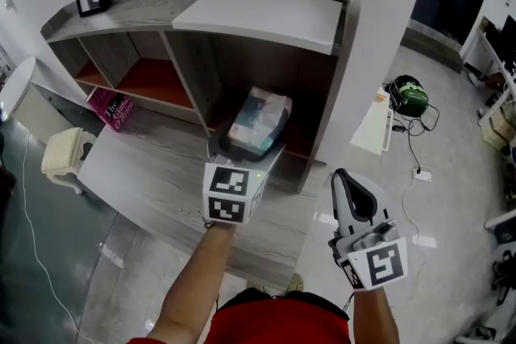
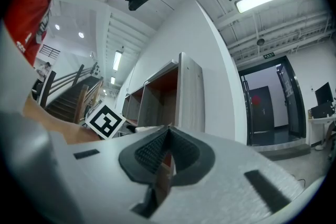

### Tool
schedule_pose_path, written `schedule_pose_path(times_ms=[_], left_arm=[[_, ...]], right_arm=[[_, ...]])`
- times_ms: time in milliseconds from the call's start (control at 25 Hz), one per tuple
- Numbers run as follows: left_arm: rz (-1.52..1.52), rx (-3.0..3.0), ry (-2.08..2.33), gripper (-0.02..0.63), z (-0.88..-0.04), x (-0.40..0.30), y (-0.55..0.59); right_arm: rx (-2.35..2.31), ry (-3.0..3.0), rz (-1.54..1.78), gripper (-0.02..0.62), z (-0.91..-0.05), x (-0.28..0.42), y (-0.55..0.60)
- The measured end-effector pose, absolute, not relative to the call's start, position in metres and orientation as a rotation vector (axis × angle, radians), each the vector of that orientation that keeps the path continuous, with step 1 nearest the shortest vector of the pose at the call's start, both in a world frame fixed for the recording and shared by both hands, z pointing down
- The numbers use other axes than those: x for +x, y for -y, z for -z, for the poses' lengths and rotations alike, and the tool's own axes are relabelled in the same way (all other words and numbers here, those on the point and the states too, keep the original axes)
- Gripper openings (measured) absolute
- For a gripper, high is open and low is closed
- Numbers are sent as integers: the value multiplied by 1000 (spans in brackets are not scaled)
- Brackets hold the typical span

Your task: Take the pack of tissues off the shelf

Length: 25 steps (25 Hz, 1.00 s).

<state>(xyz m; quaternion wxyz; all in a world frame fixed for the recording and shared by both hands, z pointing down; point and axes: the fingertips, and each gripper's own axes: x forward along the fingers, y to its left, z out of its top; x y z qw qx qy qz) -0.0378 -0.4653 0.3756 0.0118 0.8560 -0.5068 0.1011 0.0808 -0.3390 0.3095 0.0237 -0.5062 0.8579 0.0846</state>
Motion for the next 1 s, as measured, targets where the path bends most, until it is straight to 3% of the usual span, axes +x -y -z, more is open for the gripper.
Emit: schedule_pose_path(times_ms=[600, 1000], left_arm=[[67, 2764, 1621, 446, -292, -57, 333], [94, 2741, 1662, 446, -281, -67, 289]], right_arm=[[-1392, -2673, -288, 5, -289, 44, 300], [-1323, -2684, -291, 5, -286, 35, 273]])
